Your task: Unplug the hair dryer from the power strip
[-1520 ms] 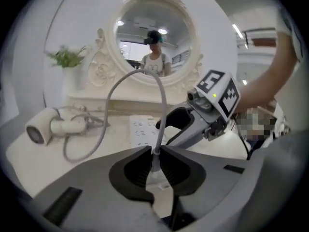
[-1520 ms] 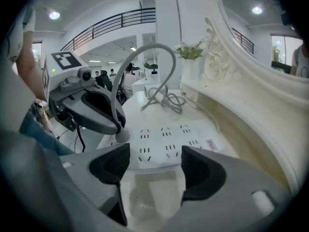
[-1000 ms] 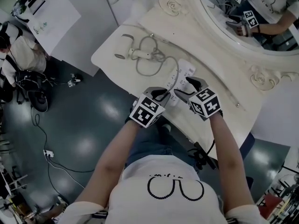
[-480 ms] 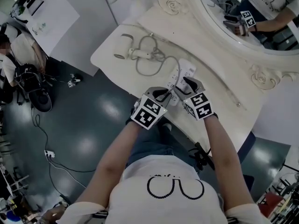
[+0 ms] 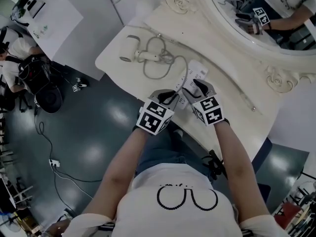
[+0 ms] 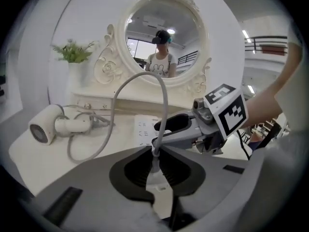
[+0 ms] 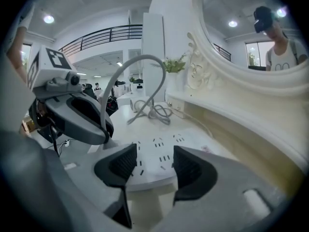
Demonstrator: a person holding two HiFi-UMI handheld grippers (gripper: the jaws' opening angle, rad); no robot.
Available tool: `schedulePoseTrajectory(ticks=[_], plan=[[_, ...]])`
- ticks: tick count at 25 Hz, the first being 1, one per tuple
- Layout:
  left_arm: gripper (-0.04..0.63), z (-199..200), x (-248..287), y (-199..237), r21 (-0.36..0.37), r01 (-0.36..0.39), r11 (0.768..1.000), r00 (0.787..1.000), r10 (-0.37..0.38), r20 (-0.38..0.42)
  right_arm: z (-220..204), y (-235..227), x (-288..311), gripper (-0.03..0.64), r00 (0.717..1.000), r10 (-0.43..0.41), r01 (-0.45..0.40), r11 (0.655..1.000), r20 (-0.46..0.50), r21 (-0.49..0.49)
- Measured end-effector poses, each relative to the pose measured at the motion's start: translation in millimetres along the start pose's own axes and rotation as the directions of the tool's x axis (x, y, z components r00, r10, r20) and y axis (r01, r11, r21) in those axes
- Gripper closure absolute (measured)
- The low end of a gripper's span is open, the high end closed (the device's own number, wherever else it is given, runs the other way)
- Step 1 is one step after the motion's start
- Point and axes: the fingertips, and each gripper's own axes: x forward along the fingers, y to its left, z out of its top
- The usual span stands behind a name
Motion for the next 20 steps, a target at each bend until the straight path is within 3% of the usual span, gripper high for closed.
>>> schedulePoseTrajectory(ticks=[3,5,7,10,12,14,16,18,20], plan=[[0.551,-5.3,0.9,-2.6,0.167,-0.045,0.985,0.999,0.044,0.008,-0.4,-0.6,0.4,0.376,1.000,-0.002,0.003,1.000,-0.005,0.007],[0.551,-9.0,-0.1,-3.5,0.248,-0.037,0.968,0.999,0.030,0.029,0.0,-1.9,0.6,0.379,1.000,-0.013,0.014,1.000,-0.006,0.023],[0.551,-7.1,-2.9,1.1,0.226,-0.008,0.974,0.999,-0.004,0.052,0.7,-5.1,0.9,0.422,1.000,-0.023,0.023,0.999,-0.007,0.035],[0.549,-0.3,-5.9,9.4,0.050,0.032,0.998,0.997,-0.035,0.064,1.1,-6.2,1.3,0.472,1.000,-0.017,0.017,1.000,-0.007,0.015],[0.546,1.2,-4.4,11.1,-0.010,0.032,0.999,0.999,-0.032,0.035,1.7,-6.3,2.2,0.472,1.000,-0.022,0.022,1.000,-0.008,0.008],[0.546,1.2,-3.7,9.6,0.011,0.008,1.000,1.000,-0.008,0.010,1.9,-6.2,2.9,0.472,1.000,-0.027,0.027,1.000,-0.011,0.008],[0.548,-3.3,-3.5,5.1,0.129,-0.044,0.991,0.999,0.043,0.010,1.3,-5.8,3.1,0.472,0.999,-0.028,0.028,1.000,-0.024,0.008],[0.549,-9.5,-4.4,1.6,0.236,-0.090,0.967,0.996,0.084,0.035,1.4,-4.7,3.7,0.472,0.999,-0.024,0.024,1.000,-0.044,0.006],[0.549,-11.3,-6.0,2.1,0.219,-0.088,0.972,0.995,0.076,0.062,2.2,-3.8,4.0,0.471,0.998,-0.017,0.018,1.000,-0.056,0.003]])
